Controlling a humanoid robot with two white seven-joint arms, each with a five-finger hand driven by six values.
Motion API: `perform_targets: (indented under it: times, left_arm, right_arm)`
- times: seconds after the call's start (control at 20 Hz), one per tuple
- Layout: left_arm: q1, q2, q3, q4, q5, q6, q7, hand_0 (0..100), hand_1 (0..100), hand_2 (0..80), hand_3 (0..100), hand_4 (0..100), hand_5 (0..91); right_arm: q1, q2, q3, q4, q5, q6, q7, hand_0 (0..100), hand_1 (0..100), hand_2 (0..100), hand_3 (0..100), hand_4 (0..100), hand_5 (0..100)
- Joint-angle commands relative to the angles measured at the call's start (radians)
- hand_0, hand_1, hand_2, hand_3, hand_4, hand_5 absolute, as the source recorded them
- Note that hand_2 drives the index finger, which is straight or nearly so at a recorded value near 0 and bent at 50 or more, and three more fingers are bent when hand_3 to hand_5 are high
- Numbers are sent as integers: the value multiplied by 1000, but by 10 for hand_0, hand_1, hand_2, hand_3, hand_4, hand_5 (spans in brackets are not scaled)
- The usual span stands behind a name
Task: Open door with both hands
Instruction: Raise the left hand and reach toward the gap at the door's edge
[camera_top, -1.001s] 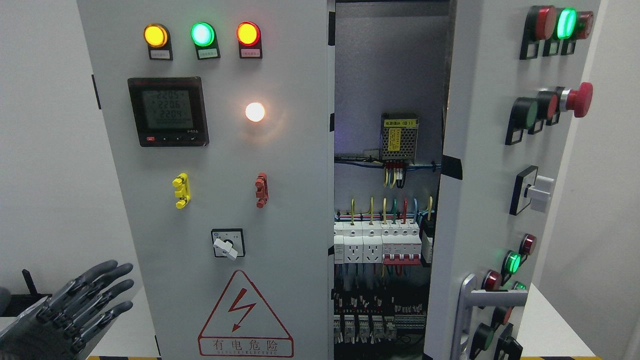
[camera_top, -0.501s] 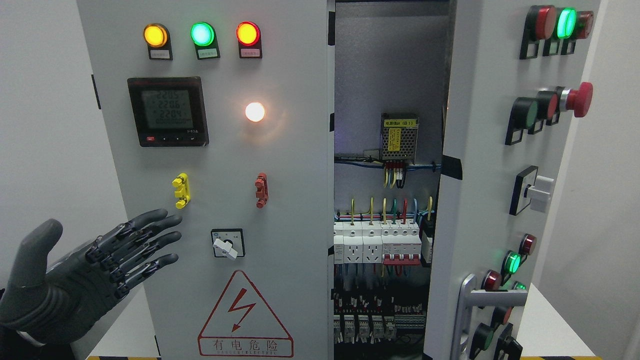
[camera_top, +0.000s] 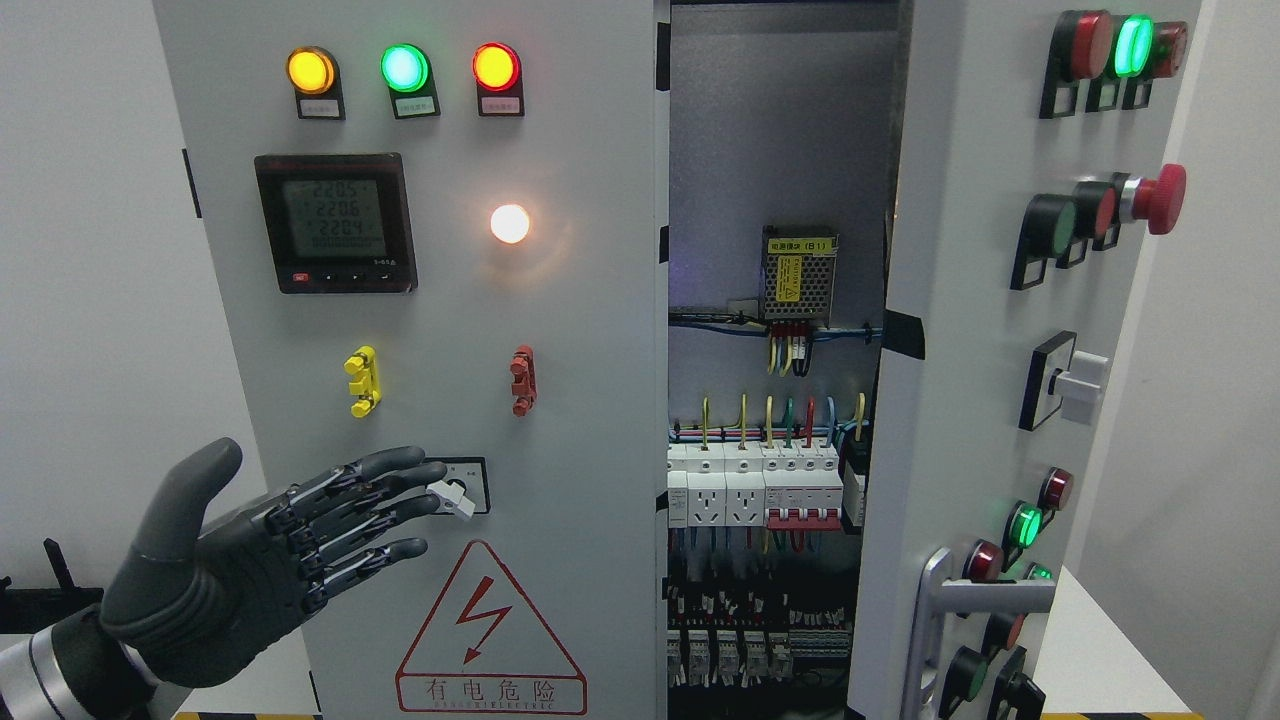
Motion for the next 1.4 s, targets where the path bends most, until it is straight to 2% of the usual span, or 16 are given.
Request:
perform_targets:
  times: [0.0, 0.25, 0.4, 0.6, 0.8, 1.05, 1.35]
  left_arm:
    - [-168, -83, -190, 26, 45, 52, -5, 0, 0, 0, 0, 42, 0]
    - [-341, -149, -260, 57, 118, 94, -3, 0, 0, 0, 0, 42, 0]
    - [-363, -192, -259, 63, 141, 148, -5, 0, 0, 0, 0, 42, 0]
    - [-367, -284, -254, 91, 140, 188, -5, 0, 0, 0, 0, 42, 0]
    - [-406, -344, -248, 137, 143, 254, -5, 0, 0, 0, 0, 42, 0]
    - [-455, -471, -245, 215, 137, 328, -5, 0, 0, 0, 0, 42, 0]
    - [-510, -565, -225, 233, 137, 354, -5, 0, 0, 0, 0, 42, 0]
  right_arm:
    - [0, 0, 0, 0, 0, 0, -1, 0, 0, 0, 0, 0, 0]
    - [0, 0, 0, 0, 0, 0, 0, 0, 0, 0, 0, 0, 0]
    - [0, 0, 0, 0, 0, 0, -1, 0, 0, 0, 0, 0, 0]
    - [0, 0, 0, 0, 0, 0, 0, 0, 0, 0, 0, 0, 0]
    - [0, 0, 0, 0, 0, 0, -1, 0, 0, 0, 0, 0, 0]
    - [0, 0, 0, 0, 0, 0, -1, 0, 0, 0, 0, 0, 0]
    - [0, 0, 0, 0, 0, 0, 0, 0, 0, 0, 0, 0, 0]
